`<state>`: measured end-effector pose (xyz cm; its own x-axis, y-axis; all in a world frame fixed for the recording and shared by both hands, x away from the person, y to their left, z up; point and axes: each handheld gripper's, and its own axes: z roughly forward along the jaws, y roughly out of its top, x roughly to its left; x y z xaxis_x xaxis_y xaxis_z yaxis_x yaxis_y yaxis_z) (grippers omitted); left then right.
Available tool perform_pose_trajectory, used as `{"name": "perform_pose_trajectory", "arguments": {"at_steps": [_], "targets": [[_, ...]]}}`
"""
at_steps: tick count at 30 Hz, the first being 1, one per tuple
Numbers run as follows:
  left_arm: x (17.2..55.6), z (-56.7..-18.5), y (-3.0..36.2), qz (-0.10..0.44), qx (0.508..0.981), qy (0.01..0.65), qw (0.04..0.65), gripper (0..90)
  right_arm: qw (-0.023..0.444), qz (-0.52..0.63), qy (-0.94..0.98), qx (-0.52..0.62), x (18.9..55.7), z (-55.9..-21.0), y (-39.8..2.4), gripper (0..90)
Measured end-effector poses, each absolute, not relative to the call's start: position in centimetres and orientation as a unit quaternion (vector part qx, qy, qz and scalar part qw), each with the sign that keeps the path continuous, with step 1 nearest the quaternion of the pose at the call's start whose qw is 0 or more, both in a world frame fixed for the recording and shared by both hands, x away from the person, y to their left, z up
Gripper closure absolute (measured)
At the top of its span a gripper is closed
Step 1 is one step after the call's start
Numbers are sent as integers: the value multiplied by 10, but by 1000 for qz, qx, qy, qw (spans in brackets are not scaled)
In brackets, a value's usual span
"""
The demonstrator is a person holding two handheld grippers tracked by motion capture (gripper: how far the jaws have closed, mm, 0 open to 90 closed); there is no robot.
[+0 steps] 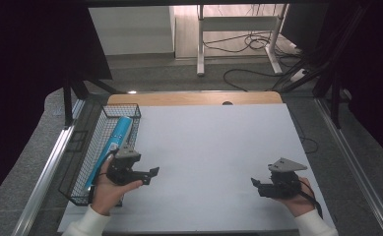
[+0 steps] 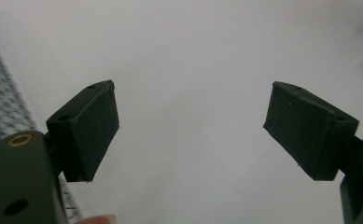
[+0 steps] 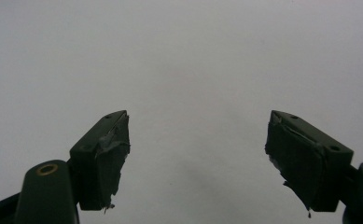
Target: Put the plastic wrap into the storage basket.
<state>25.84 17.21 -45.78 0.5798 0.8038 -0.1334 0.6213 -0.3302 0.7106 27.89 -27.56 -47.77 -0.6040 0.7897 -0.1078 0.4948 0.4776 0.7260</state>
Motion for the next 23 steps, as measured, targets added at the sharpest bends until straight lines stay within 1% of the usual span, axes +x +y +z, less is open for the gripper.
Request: {"name": "perform_pose_trajectory", "arguments": {"at_steps": [4,9,14,23], "targets": [[245,-469,155,111,817,422,377,177,224,336,828,388,278,-477,-277,222],[232,-482,141,112,829,405,369,174,224,339,830,382,278,-479,-276,221],[231,-481,142,122,826,403,374,175,218,340,836,371,277,-482,-273,218],[232,-480,145,123,825,407,373,175,209,356,838,356,275,-481,-270,216]]}}
